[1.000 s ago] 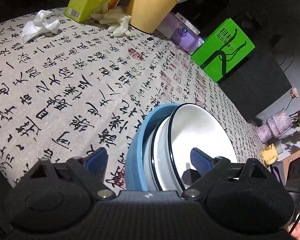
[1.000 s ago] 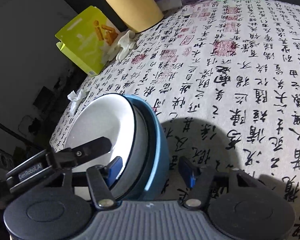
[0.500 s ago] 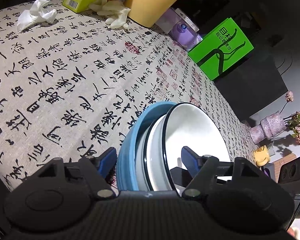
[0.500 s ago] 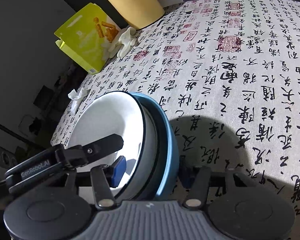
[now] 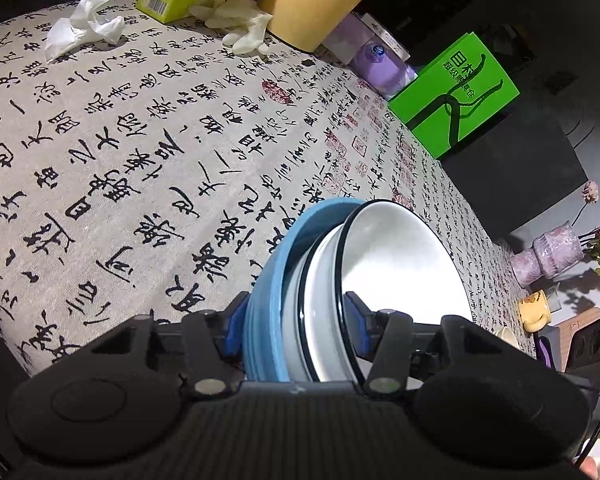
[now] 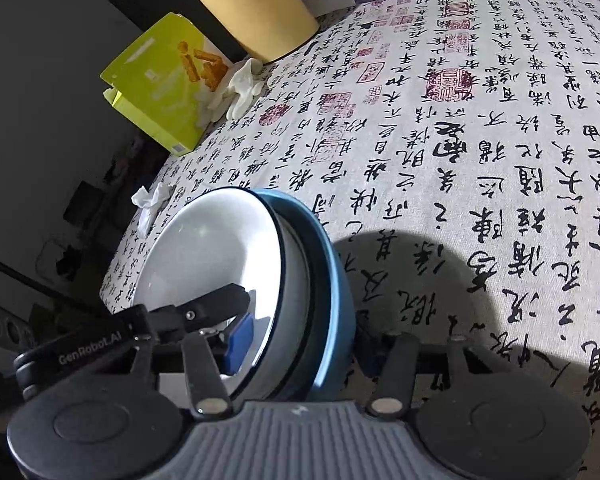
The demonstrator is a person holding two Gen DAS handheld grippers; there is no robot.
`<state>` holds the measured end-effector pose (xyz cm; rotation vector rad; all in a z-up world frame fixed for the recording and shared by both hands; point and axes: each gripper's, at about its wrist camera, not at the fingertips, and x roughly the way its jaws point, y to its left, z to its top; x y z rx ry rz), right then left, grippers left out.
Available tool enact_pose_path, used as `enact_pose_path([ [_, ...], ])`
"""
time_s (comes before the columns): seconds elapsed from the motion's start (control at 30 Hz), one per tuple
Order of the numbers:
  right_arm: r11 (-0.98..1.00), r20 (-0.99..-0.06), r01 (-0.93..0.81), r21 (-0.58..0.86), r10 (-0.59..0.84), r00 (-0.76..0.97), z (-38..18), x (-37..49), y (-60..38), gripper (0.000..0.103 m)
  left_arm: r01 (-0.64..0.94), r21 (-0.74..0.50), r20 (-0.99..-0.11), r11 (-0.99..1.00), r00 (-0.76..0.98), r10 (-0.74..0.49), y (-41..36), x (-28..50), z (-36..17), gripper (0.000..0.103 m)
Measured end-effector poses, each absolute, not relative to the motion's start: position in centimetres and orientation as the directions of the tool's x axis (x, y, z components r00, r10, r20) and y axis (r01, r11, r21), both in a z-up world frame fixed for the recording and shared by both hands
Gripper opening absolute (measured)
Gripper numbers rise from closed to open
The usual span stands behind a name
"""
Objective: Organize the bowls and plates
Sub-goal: 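Lift the blue bowl stack off the cloth with both grippers, then carry the blue bowl stack toward the cream plate stack with both grippers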
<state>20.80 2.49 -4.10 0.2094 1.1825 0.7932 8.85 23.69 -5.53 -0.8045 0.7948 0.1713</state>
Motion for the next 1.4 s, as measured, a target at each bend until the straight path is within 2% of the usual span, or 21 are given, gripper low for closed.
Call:
enact_pose_path([
  [1.03, 0.717, -0.727, -0.365, 0.593, 0.672, 0.139, -4.2, 21.1, 1.5, 0.042, -0.428, -0.559, -0.711, 0.711, 0.688, -0.145, 23.2, 8.9, -5.1, 0.052],
  [1.4, 0.712, -0.721, -0.361, 0.602, 0.679, 0.138, -4.2, 21.0, 0.8, 0.042, -0.423, -0.535, -0.718, 0.731, 0.683, -0.131, 22.5, 9.1, -4.8, 0.052],
])
